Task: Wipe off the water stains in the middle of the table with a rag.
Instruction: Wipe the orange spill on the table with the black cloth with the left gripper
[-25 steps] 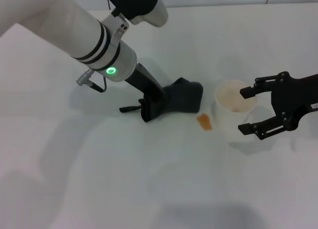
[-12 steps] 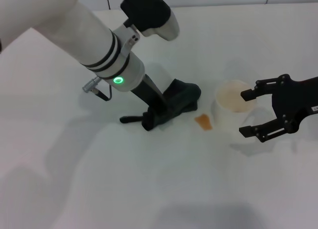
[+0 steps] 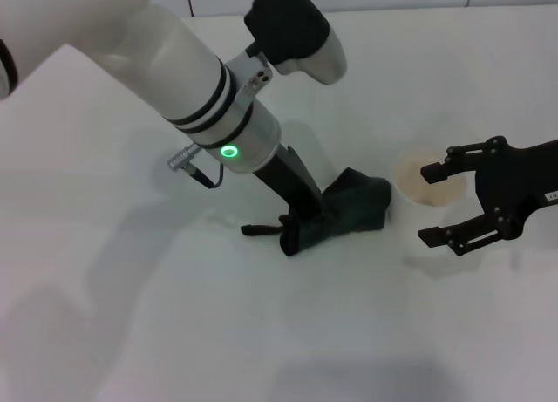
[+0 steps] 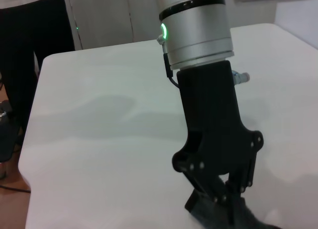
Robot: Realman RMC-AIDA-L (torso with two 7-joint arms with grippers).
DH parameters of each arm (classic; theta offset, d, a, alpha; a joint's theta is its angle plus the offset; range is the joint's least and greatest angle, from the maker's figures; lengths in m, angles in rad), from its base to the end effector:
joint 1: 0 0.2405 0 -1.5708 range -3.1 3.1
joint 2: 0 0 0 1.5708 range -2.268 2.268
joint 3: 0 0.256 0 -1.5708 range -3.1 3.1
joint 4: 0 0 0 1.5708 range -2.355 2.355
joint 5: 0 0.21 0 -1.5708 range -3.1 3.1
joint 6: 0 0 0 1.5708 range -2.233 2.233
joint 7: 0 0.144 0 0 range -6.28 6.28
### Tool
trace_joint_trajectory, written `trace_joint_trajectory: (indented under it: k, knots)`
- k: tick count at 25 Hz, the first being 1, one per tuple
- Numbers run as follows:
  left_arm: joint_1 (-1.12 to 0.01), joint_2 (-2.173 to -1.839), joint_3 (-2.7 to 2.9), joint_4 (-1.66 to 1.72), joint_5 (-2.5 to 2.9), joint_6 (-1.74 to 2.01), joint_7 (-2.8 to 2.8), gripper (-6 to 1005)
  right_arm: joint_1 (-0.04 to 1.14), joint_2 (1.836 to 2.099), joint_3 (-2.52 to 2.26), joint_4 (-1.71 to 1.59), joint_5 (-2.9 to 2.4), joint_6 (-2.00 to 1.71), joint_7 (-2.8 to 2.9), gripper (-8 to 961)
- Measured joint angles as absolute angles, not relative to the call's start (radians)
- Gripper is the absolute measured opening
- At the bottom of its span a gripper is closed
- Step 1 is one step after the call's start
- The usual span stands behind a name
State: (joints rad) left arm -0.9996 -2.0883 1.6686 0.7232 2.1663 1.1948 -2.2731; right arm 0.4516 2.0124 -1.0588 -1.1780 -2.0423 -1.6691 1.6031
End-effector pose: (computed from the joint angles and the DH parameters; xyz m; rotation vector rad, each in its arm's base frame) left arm -0.1143 0.3743 -0.1141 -3.0020 -0.5118 0.4200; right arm 0.2181 0.3265 0.0418 -2.9694 0.2156 0.2087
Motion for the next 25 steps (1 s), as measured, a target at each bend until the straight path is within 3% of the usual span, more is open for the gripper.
trace_joint_trajectory:
  k: [25]
  knots:
    - [-1.002,-2.085,1.638,0.721,2.266,1.19,-2.336,165,0.456,2.01,-1.056,-1.185,-2.04,-1.662,1.606,870]
